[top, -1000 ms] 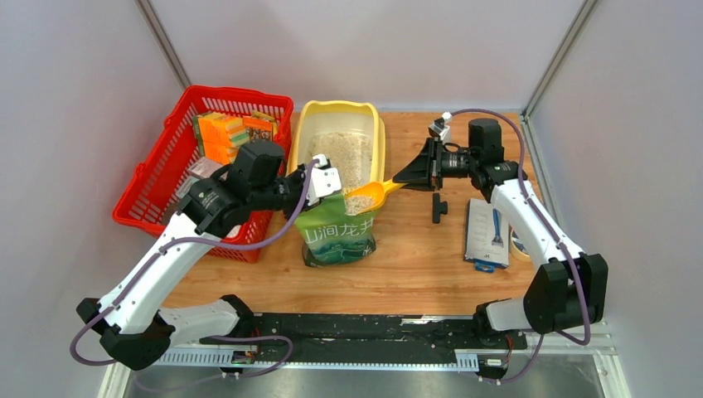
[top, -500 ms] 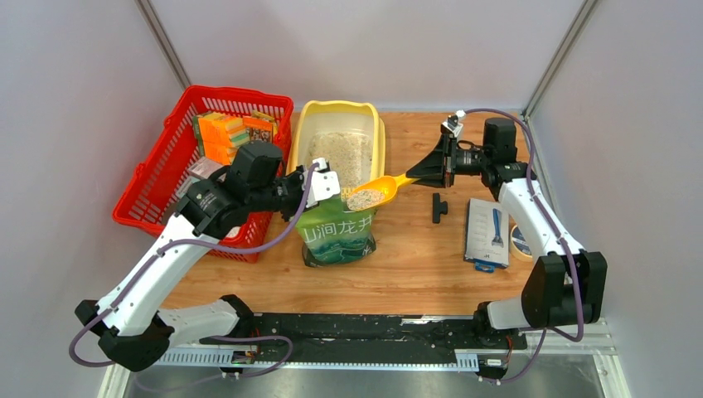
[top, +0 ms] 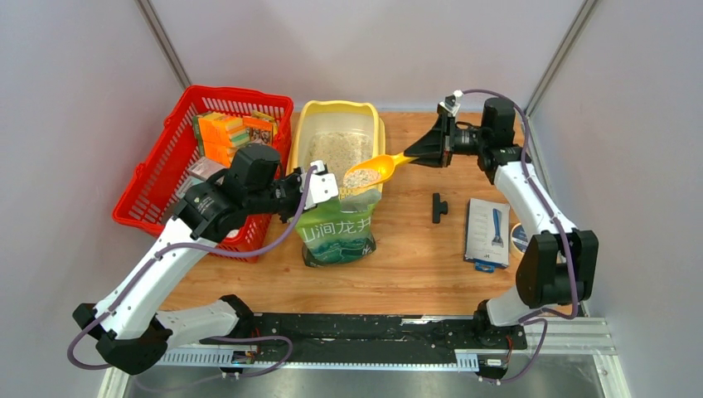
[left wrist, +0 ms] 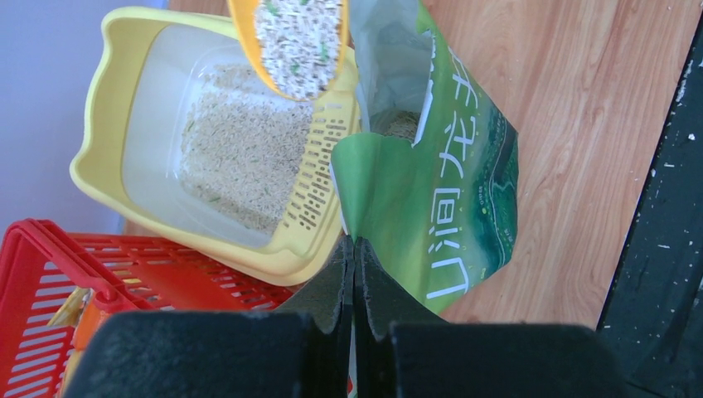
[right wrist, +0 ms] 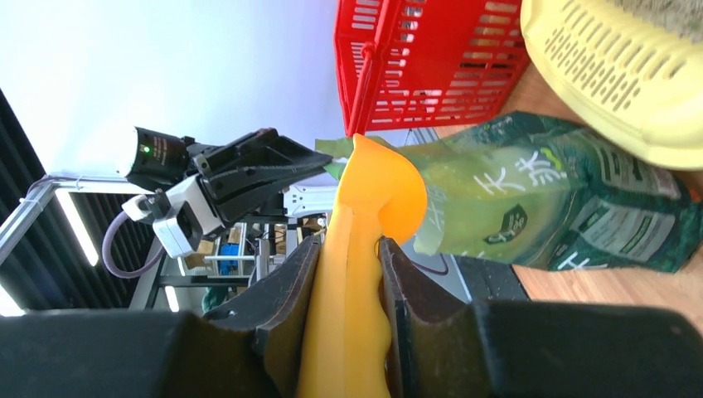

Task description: Fill the litter box with clean litter

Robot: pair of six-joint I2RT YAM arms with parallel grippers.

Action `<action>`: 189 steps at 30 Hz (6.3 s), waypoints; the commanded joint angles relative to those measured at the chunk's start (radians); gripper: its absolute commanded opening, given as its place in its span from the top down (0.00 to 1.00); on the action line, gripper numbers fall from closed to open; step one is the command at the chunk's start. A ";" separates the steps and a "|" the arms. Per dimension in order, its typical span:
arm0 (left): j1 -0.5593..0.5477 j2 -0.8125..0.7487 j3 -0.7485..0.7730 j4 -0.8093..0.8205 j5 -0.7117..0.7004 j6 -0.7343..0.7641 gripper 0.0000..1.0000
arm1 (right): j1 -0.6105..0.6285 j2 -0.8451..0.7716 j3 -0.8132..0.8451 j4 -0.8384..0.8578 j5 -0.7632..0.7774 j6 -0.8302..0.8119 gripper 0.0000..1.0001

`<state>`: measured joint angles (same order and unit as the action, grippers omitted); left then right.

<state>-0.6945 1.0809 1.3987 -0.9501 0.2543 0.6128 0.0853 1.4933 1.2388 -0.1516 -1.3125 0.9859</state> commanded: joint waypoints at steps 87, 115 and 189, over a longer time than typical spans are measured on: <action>0.021 -0.130 -0.093 0.223 0.076 -0.171 1.00 | 0.597 0.191 0.930 -1.510 0.779 -1.603 1.00; 0.020 -0.107 -0.084 0.237 0.086 -0.242 1.00 | 0.666 0.301 0.749 -1.304 1.397 -0.698 1.00; 0.020 0.002 0.166 -0.042 -0.073 0.002 1.00 | 0.071 -0.128 -0.064 -0.233 0.306 -0.098 1.00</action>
<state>-0.6868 1.1229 1.4544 -0.9771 0.2527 0.5896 0.2115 1.4448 1.1442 -0.3679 -1.1366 0.8555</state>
